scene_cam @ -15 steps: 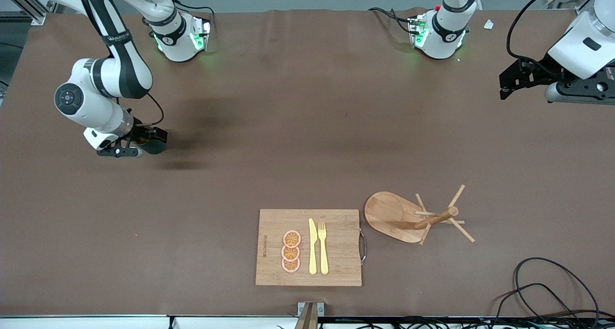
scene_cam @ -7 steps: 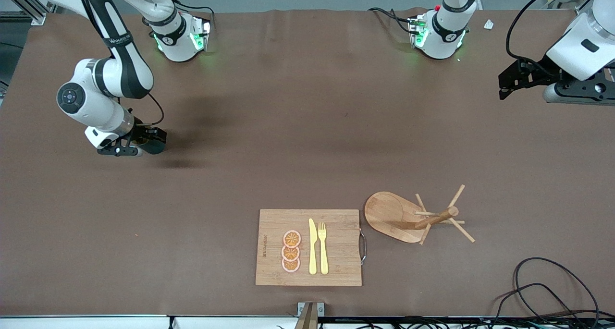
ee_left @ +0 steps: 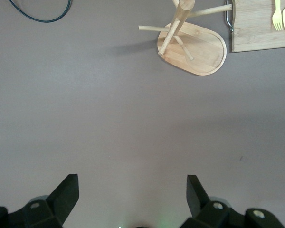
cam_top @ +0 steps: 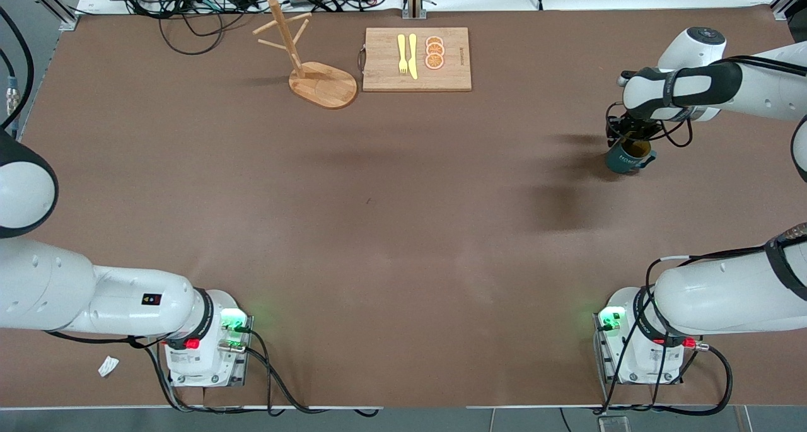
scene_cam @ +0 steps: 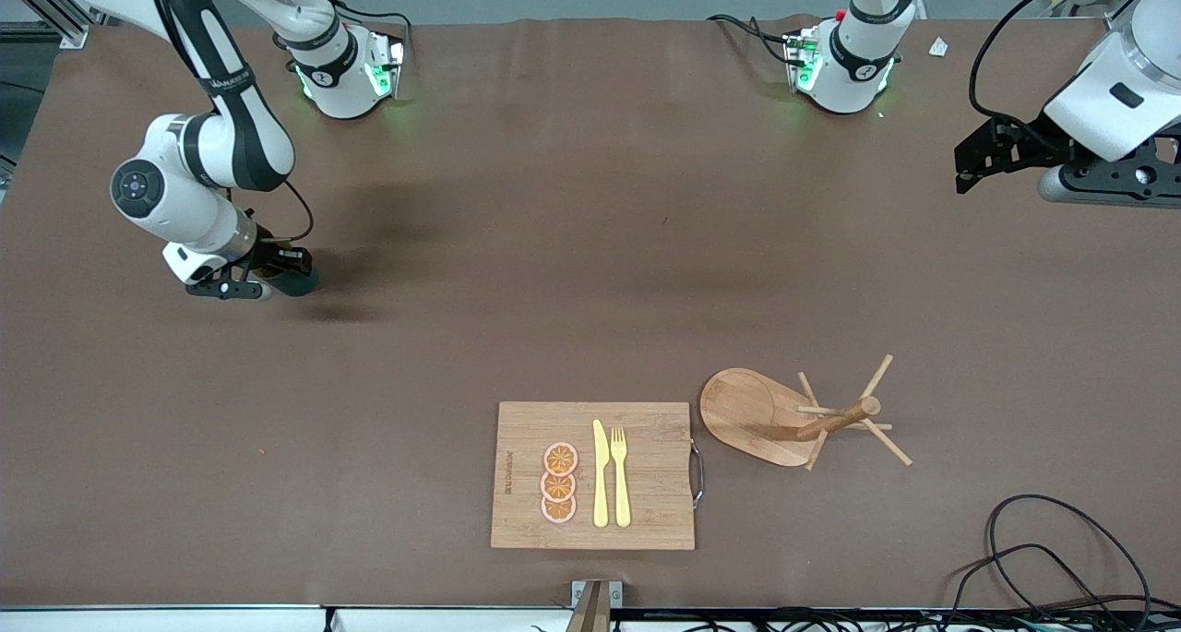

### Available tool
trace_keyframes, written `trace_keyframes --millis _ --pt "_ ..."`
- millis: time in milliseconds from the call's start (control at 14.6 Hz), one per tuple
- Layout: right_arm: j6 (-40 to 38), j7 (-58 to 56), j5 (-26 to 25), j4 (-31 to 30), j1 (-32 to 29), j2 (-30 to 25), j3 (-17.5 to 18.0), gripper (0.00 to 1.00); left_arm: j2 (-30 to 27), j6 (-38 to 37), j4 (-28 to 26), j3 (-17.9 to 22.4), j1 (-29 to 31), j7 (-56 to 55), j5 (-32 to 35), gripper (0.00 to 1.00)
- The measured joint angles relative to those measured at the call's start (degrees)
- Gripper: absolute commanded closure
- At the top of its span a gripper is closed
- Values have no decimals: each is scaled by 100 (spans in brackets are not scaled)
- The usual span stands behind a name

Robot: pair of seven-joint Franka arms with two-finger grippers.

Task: Pass cup and hang on rack
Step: 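Close the right gripper on the teal mug rim, then lift the mug and carry it toward the table middle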

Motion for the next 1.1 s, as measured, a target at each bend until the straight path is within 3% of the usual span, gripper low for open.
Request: trace_keyframes --millis 206,755,893,1099 --pt "0 0 0 0 -63 0 0 95 4 0 -1 0 0 0 0 0" --pt "-267 215 8 50 -32 -52 36 100 4 8 2 0 0 0 0 0" --pt "-638 1005 18 172 291 -245 89 100 4 12 7 2 1 0 0 0" --pt "-1319 2781 29 529 1327 -650 157 100 4 88 27 37 7 0 0 0"
